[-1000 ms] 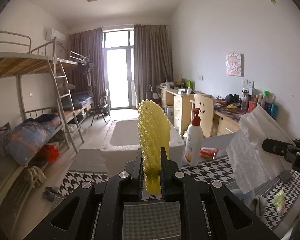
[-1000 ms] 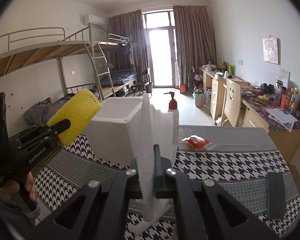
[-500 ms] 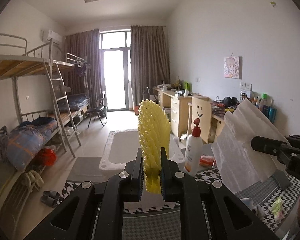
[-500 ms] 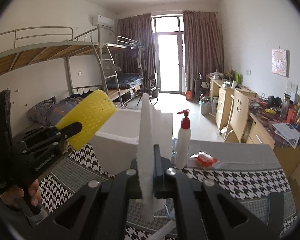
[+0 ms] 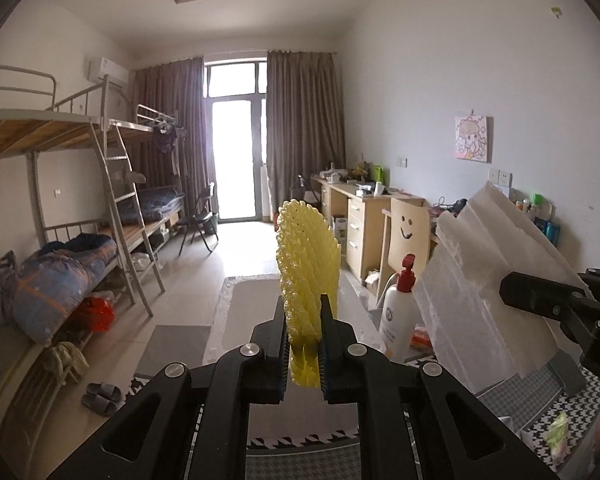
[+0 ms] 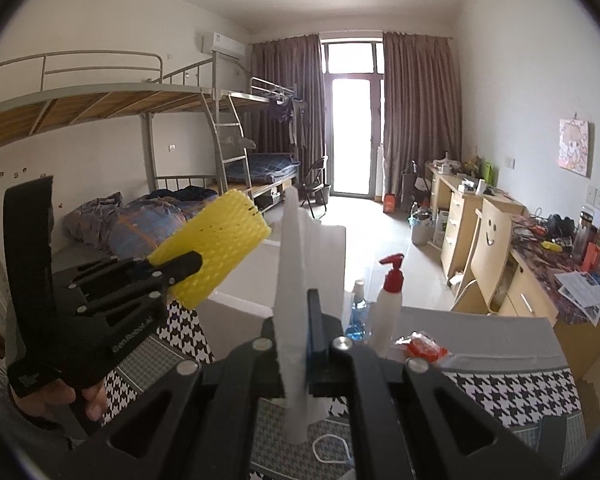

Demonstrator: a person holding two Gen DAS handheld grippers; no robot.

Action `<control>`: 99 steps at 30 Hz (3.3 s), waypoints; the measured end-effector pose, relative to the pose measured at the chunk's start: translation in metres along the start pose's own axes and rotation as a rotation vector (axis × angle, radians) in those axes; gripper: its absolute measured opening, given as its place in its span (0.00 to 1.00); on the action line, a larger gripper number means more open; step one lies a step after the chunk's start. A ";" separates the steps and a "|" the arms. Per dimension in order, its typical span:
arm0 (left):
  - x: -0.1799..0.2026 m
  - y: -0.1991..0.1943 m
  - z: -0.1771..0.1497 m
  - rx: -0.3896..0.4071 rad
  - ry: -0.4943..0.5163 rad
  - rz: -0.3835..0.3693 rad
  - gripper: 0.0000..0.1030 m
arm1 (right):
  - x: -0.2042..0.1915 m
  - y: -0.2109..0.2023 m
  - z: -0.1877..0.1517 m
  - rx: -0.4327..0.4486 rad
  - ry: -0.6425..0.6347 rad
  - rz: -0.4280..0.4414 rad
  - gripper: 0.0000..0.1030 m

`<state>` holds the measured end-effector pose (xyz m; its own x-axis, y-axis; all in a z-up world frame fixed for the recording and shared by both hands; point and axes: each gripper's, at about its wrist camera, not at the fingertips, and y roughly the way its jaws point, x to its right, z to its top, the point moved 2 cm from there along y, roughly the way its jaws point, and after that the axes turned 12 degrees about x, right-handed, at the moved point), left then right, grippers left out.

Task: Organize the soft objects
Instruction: 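Lower the left tool over the white foam box and open to drop the foam sleeve, then move the right tool over the box and open to drop the tissue paper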

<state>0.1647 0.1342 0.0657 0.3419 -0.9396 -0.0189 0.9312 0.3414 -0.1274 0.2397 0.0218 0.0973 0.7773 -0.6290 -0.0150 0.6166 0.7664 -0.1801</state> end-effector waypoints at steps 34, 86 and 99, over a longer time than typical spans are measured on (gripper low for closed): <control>-0.022 0.088 -0.017 -0.163 -0.038 0.054 0.12 | -0.004 0.064 0.028 -0.020 -0.049 0.028 0.05; -0.071 0.004 -0.042 -0.036 -0.114 0.142 0.99 | -0.023 0.148 0.001 -0.186 -0.049 0.084 0.05; -0.060 -0.015 -0.052 -0.020 -0.118 0.090 0.99 | -0.020 0.165 -0.013 -0.271 -0.032 0.078 0.58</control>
<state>0.1236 0.1843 0.0175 0.4371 -0.8953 0.0857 0.8940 0.4220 -0.1506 0.3244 0.1593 0.0552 0.8271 -0.5619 -0.0085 0.5026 0.7463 -0.4364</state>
